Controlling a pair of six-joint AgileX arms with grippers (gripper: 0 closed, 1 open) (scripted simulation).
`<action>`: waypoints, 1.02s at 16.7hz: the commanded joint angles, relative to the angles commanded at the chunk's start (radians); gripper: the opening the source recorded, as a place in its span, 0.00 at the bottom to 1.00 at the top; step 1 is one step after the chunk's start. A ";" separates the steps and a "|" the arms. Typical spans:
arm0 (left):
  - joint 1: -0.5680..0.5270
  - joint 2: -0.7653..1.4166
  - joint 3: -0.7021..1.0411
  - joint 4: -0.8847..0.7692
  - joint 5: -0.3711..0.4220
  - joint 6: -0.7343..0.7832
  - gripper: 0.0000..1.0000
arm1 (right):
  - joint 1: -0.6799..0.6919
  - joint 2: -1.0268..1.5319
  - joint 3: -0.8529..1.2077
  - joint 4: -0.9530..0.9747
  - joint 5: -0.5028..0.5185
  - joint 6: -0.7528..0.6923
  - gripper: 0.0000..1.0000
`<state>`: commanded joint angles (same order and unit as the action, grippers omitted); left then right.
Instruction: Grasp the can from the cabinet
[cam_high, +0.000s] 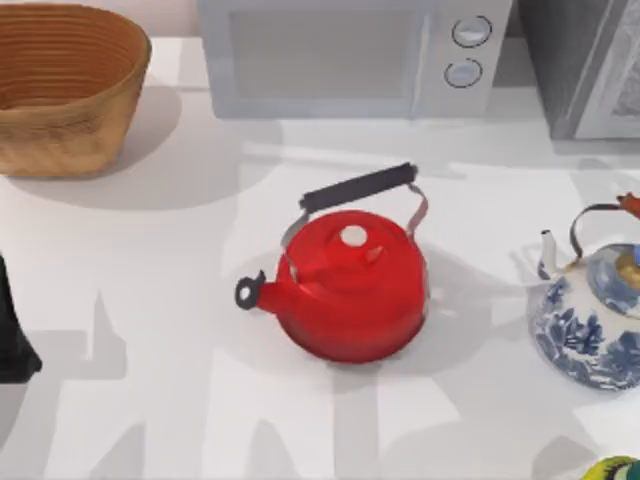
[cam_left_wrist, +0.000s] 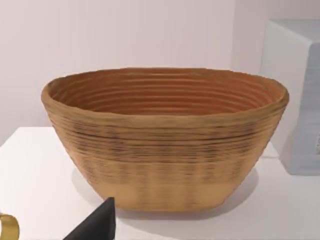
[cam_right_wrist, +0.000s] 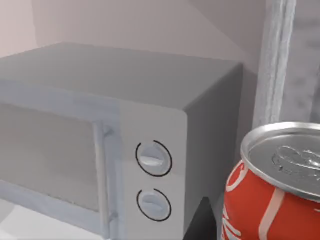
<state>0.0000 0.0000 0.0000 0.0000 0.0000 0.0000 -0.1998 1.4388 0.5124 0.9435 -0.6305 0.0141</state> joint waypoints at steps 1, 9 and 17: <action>0.000 0.000 0.000 0.000 0.000 0.000 1.00 | -0.014 0.097 0.034 0.065 -0.043 0.001 0.00; 0.000 0.000 0.000 0.000 0.000 0.000 1.00 | -0.091 0.727 0.246 0.492 -0.328 0.005 0.00; 0.000 0.000 0.000 0.000 0.000 0.000 1.00 | -0.098 0.886 0.286 0.601 -0.407 0.007 0.00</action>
<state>0.0000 0.0000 0.0000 0.0000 0.0000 0.0000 -0.2979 2.3248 0.7986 1.5441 -1.0378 0.0215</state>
